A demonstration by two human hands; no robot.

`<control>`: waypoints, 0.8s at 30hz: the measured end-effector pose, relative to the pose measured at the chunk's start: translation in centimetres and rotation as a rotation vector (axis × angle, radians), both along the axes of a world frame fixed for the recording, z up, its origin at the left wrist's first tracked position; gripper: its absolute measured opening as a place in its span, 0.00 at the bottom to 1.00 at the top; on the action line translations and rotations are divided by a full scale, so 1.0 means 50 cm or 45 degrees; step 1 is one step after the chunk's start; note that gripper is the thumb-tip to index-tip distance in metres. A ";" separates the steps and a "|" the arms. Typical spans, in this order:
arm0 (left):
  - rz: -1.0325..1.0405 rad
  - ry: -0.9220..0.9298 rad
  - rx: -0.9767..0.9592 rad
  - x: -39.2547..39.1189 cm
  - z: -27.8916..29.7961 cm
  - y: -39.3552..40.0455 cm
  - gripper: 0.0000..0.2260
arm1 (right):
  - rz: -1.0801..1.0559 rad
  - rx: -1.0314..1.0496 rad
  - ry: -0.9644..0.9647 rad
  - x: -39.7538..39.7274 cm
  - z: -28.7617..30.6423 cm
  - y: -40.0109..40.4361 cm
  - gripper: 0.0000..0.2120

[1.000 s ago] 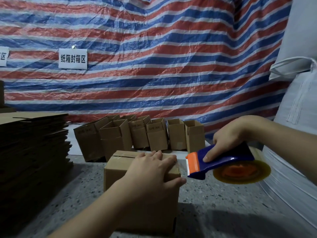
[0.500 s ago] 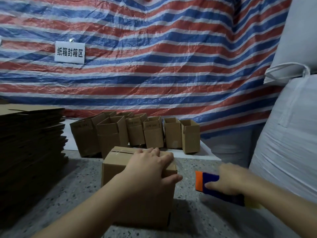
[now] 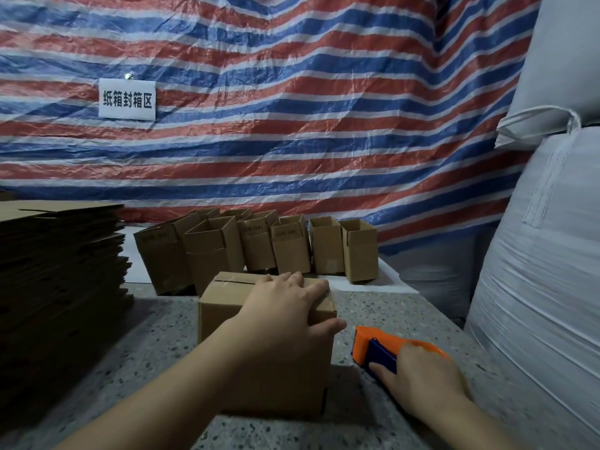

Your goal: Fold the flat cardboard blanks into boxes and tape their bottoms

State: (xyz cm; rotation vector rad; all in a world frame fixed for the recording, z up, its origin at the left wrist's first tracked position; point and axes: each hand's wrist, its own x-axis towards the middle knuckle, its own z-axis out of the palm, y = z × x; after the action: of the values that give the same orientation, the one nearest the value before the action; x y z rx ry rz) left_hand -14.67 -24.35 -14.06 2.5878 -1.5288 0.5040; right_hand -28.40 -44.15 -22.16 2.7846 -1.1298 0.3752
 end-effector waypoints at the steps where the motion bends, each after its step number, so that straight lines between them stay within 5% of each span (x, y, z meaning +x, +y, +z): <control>1: 0.002 0.001 -0.002 0.000 -0.001 0.000 0.37 | 0.002 -0.004 0.045 0.000 0.005 0.002 0.28; 6: -0.007 0.004 -0.009 -0.003 0.002 0.003 0.36 | -0.095 0.000 0.227 0.010 0.062 0.019 0.39; 9: -0.001 0.016 -0.013 -0.005 0.004 0.002 0.36 | 0.053 0.052 -0.133 0.025 0.129 0.032 0.35; 12: -0.001 0.006 0.004 -0.007 0.008 0.004 0.36 | 0.366 0.377 -0.657 0.037 0.200 0.070 0.25; 14: -0.009 -0.002 0.001 -0.008 0.009 0.006 0.35 | 0.481 0.440 -0.770 0.040 0.228 0.100 0.24; 18: -0.003 -0.025 0.022 -0.011 0.012 0.007 0.34 | 0.604 0.448 -0.583 0.040 0.207 0.163 0.31; 24: 0.009 -0.029 0.119 -0.006 0.017 0.002 0.31 | 0.527 1.011 -0.496 0.071 0.163 0.213 0.32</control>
State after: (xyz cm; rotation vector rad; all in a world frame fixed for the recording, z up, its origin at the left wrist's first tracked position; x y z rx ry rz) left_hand -14.99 -24.26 -13.20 2.6659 -1.5881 0.4750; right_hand -24.84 -33.50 -14.02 3.7994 -0.8784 0.6467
